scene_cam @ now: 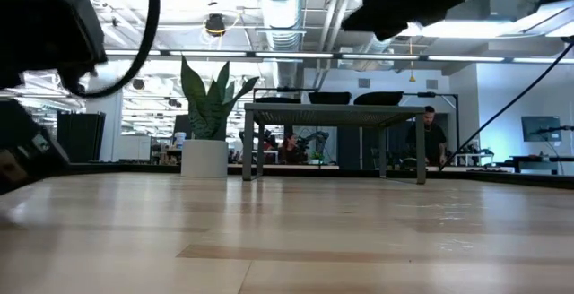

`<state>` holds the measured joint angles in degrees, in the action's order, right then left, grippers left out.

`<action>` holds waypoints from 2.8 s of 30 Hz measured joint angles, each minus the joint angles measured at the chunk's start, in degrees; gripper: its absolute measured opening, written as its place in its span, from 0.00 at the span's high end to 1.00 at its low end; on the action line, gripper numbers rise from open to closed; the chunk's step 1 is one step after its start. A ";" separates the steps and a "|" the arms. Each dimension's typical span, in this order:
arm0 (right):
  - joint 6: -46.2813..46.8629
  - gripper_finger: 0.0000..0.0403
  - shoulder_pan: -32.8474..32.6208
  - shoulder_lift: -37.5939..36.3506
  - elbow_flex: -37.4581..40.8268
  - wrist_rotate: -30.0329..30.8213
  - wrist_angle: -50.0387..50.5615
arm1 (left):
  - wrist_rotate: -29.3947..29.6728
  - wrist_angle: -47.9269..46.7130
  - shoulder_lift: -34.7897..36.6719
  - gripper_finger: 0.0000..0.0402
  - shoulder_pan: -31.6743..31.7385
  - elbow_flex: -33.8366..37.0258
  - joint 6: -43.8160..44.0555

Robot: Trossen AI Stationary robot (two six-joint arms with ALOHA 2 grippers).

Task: Pick & Place Mini shaped plates
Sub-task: Stack the leaf-shaped plate on top of the leaf-shaped plate on the shelf

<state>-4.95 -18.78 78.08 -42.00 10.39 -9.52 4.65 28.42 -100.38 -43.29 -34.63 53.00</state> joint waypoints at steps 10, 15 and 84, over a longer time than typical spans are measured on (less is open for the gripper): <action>-4.56 0.77 1.34 -0.02 -0.02 -0.02 -4.61 | 1.86 -0.04 -2.00 0.88 -0.11 -0.11 -5.41; -4.67 0.70 1.33 -0.02 -0.02 -0.07 -5.87 | 9.70 0.11 2.95 0.98 1.12 -0.03 -13.97; -18.56 0.89 6.86 0.00 0.00 -7.83 -0.71 | -27.96 7.63 6.25 0.96 48.68 -6.32 -4.01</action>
<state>-23.51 -11.93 78.08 -41.99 2.56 -10.22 -23.31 36.05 -94.13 5.39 -40.95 48.98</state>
